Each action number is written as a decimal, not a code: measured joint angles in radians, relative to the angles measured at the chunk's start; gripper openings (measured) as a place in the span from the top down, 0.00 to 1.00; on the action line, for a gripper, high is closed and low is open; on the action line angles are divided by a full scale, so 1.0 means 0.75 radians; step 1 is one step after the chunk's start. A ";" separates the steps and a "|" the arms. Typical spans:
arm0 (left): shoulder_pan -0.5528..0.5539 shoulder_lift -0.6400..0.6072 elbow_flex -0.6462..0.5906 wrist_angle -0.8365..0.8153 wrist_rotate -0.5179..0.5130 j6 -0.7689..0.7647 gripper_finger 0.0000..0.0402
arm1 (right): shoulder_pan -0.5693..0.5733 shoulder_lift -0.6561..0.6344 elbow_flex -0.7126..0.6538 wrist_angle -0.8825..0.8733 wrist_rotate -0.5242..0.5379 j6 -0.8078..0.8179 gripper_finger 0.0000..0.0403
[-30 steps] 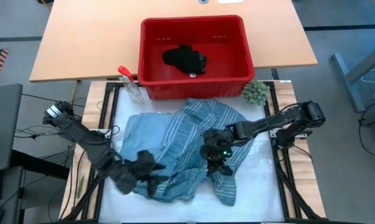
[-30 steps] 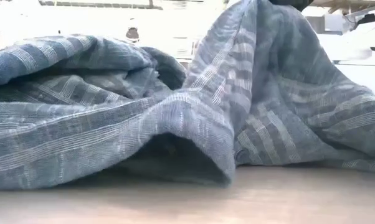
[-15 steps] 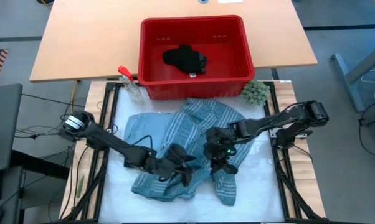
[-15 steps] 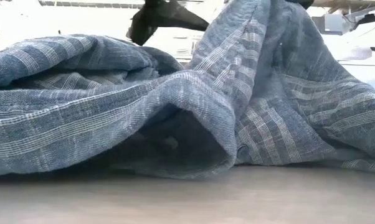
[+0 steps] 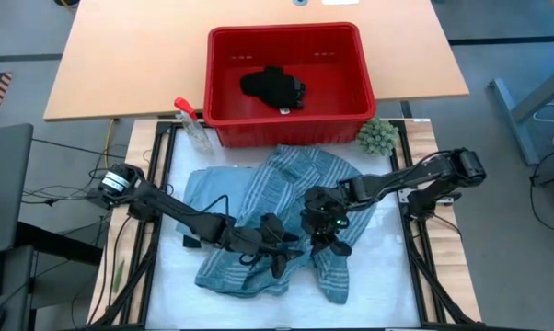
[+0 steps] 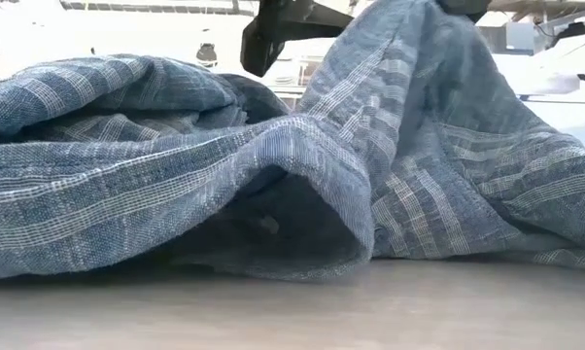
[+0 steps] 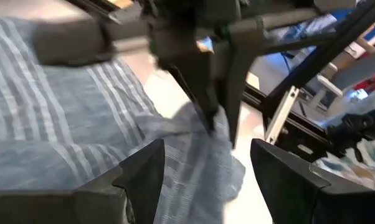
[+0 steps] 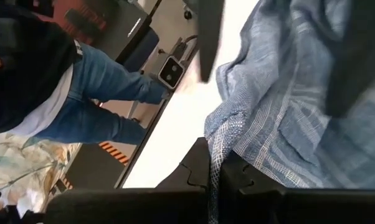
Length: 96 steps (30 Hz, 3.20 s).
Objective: Fold Laundry from Bin
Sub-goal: Fold the light blue polo shirt
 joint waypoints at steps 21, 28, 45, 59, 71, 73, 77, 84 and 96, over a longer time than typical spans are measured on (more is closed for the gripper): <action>0.082 0.020 0.001 0.024 0.238 0.017 0.70 | -0.044 0.000 0.000 0.111 0.022 0.088 0.90; 0.078 0.018 0.001 0.055 0.315 0.023 0.99 | -0.096 -0.024 0.035 -0.038 -0.086 0.028 0.76; -0.244 -0.341 0.001 -0.012 0.364 -0.061 1.00 | -0.362 -0.600 -0.352 -0.757 0.368 -0.439 0.63; -0.481 -0.398 0.001 -0.407 0.278 -0.447 1.00 | -0.136 -0.239 -0.326 -0.767 0.491 -0.453 0.63; -0.738 -0.512 0.001 -0.754 0.098 -0.677 1.00 | 0.107 -0.181 -0.323 -0.766 0.716 -0.385 0.63; -0.773 -0.538 0.001 -0.796 0.061 -0.687 1.00 | 0.125 -0.177 -0.322 -0.761 0.713 -0.375 0.63; -0.830 -0.578 0.001 -0.905 -0.035 -0.689 1.00 | 0.185 -0.130 -0.322 -0.750 0.665 -0.348 0.63; -0.866 -0.607 0.001 -0.933 -0.089 -0.672 1.00 | 0.286 0.048 -0.332 -0.709 0.657 -0.297 0.63; -0.866 -0.606 0.001 -0.922 -0.043 -0.673 1.00 | 0.402 0.276 -0.319 -0.705 0.942 -0.066 0.87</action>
